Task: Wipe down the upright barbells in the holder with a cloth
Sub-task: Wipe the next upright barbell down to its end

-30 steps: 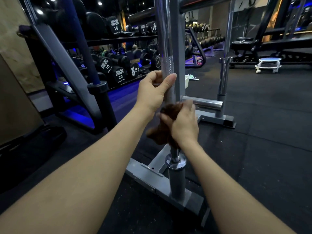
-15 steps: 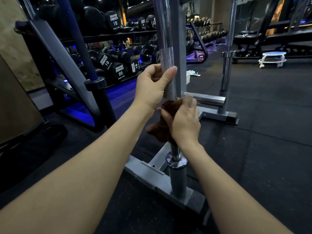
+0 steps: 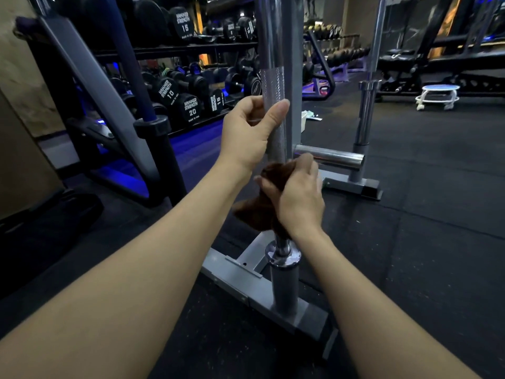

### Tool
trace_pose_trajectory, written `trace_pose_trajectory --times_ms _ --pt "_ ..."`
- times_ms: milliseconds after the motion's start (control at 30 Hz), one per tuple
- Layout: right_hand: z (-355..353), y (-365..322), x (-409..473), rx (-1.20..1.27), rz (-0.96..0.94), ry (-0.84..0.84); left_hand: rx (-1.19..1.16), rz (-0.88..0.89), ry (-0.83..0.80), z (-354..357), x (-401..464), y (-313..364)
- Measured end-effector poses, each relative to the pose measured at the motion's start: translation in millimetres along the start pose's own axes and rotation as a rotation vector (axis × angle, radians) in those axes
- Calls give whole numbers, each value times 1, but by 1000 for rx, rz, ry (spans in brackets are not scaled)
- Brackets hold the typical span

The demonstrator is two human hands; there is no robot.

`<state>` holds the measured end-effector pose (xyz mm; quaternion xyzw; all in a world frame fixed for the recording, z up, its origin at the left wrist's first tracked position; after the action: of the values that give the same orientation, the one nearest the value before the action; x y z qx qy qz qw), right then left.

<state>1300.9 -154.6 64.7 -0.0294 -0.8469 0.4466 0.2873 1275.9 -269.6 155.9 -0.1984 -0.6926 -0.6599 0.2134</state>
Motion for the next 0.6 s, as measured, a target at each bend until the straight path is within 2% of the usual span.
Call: trace_pose_trajectory --times_ms 133,167,267,433,500,600 --pt "35 60 -38 -12 157 -266 -22 -36 -13 -1 4 -2" --pt "39 70 -46 -37 165 -290 -14 -28 -16 -1 4 -2" --pt "34 60 -37 -40 130 -247 4 -1 -17 0 3 -2" --pt "-1 4 2 82 6 5 6 3 -5 0 5 -4" --pt "2 3 1 65 -4 -5 16 -5 -14 0 5 -4" --pt "16 29 -10 36 73 -111 10 -33 4 -1 3 -5"
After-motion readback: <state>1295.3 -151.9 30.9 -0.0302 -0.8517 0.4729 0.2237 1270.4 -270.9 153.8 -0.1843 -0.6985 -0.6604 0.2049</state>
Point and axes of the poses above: each hand's wrist, its own x-axis towards the middle knuckle, its own z-axis out of the palm, y = z × x, the point moved 10 cm from there along x, towards the middle knuckle, and after that the axes turned 1 degree about x, right-handed, at the moved point
